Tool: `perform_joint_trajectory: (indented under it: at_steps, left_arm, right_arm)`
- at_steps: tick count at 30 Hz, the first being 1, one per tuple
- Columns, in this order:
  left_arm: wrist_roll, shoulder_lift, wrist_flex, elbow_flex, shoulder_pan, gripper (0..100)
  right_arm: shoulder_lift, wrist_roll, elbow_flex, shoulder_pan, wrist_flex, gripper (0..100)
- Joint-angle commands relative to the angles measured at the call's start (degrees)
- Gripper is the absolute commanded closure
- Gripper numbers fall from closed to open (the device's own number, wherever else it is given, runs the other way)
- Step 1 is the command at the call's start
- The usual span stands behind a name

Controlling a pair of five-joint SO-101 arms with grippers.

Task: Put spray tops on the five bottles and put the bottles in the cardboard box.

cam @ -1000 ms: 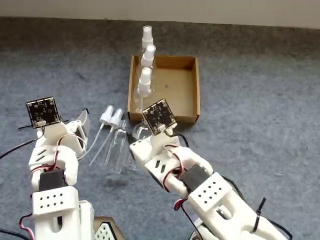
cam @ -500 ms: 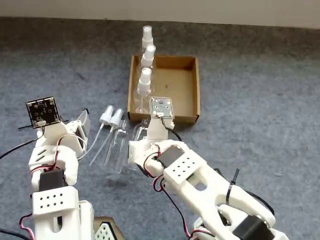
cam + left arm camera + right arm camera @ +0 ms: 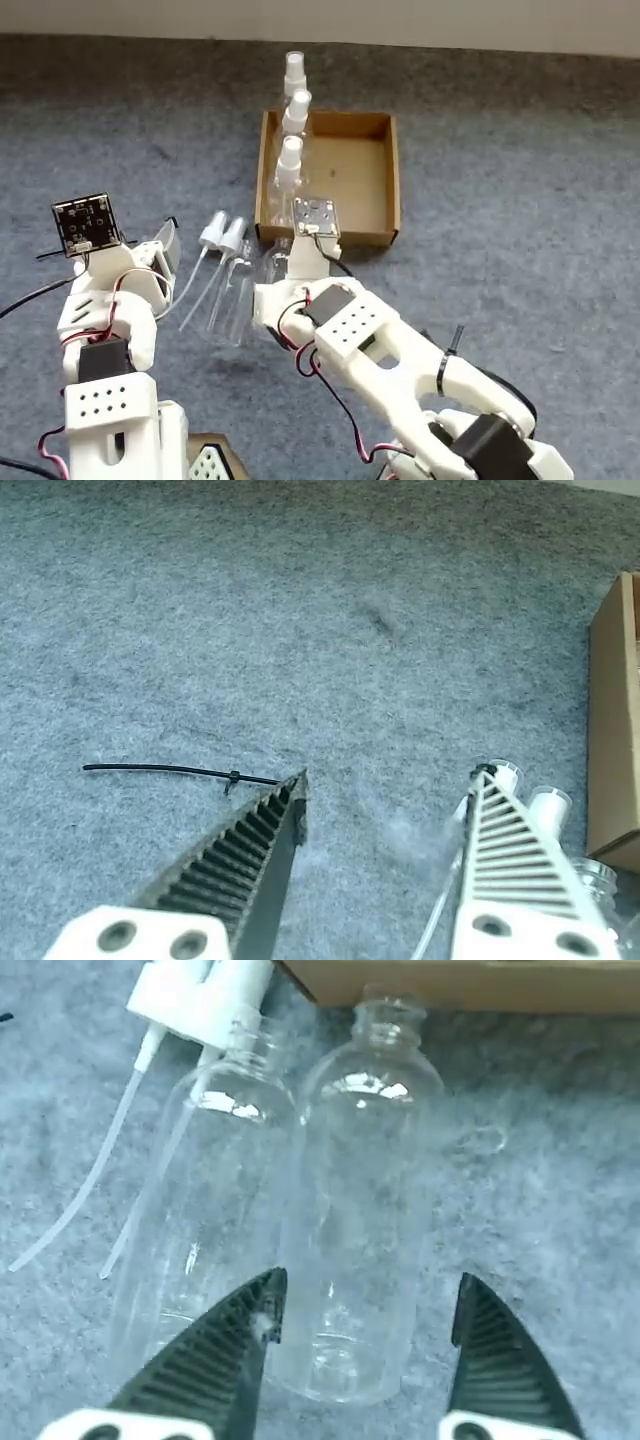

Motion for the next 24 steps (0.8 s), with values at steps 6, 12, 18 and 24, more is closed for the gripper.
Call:
perform_joint_trajectory:
  at_steps: [6, 12, 18, 24]
  left_arm:
    - [0.3, -0.4, -1.1, -0.3, 0.8, 77]
    - [0.3, -0.4, -1.1, -0.3, 0.8, 77]
    - [0.3, -0.4, -1.1, -0.3, 0.9, 77]
    - [0.3, -0.4, -1.1, -0.3, 0.9, 77]
  right_arm:
    - [0.6, 0.4, -0.6, 3.2, 2.4, 94.0]
    - [0.5, 11.3, -0.7, 6.3, 10.2, 99.3]
    - [0.5, 34.1, -1.1, 10.2, 28.9, 99.3]
    - [0.5, 61.9, -0.9, 21.2, 39.5, 99.3]
